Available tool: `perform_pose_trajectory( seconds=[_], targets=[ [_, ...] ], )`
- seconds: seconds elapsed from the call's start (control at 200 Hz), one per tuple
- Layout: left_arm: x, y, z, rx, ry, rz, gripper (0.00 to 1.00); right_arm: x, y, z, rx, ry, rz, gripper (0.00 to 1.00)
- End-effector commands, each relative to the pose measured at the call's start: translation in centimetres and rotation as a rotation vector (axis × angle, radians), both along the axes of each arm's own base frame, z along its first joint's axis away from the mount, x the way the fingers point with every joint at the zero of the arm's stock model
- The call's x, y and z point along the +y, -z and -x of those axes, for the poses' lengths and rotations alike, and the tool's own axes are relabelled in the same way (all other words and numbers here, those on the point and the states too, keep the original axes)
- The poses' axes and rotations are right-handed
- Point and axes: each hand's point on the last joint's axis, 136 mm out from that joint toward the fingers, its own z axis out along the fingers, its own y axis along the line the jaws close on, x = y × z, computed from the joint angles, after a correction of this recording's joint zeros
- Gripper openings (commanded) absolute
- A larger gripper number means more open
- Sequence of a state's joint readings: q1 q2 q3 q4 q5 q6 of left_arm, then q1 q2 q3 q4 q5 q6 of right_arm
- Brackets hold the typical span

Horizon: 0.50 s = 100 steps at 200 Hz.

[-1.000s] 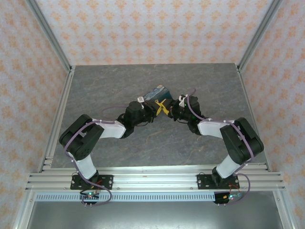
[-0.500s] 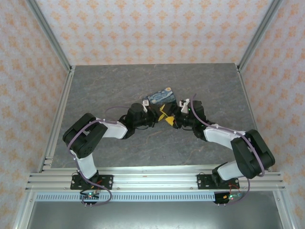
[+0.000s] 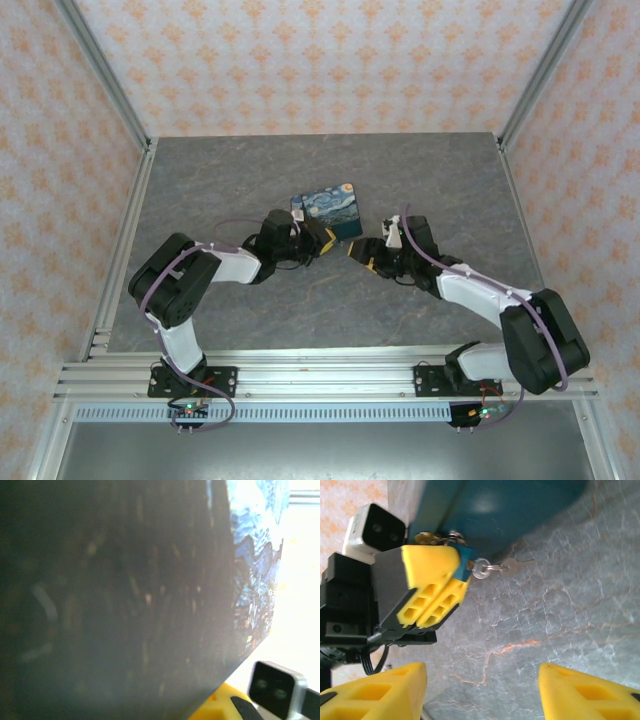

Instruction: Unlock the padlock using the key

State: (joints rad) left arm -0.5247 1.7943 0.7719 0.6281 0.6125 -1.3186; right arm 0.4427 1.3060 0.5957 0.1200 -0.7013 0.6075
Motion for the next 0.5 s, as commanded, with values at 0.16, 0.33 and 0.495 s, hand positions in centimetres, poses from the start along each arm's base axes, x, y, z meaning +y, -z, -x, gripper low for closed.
perform_pose_trajectory(
  seconds=[0.16,0.33,0.495],
  targets=[
    [-1.1,-3.0,0.2,-0.013,0.1,0.021,0.0,0.4,-1.6,-1.8,-0.304,-0.107,0.3,0.54],
    [-1.7,-3.7,0.3,0.016,0.119,0.049,0.0,-0.2,-1.6,-2.5,-0.418,-0.124,0.451,0.52],
    [-2.0,-4.1,0.3,0.036,0.135,0.052,0.0,-0.5,-1.6,-2.7,-0.504,-0.171,0.561,0.46]
  ],
)
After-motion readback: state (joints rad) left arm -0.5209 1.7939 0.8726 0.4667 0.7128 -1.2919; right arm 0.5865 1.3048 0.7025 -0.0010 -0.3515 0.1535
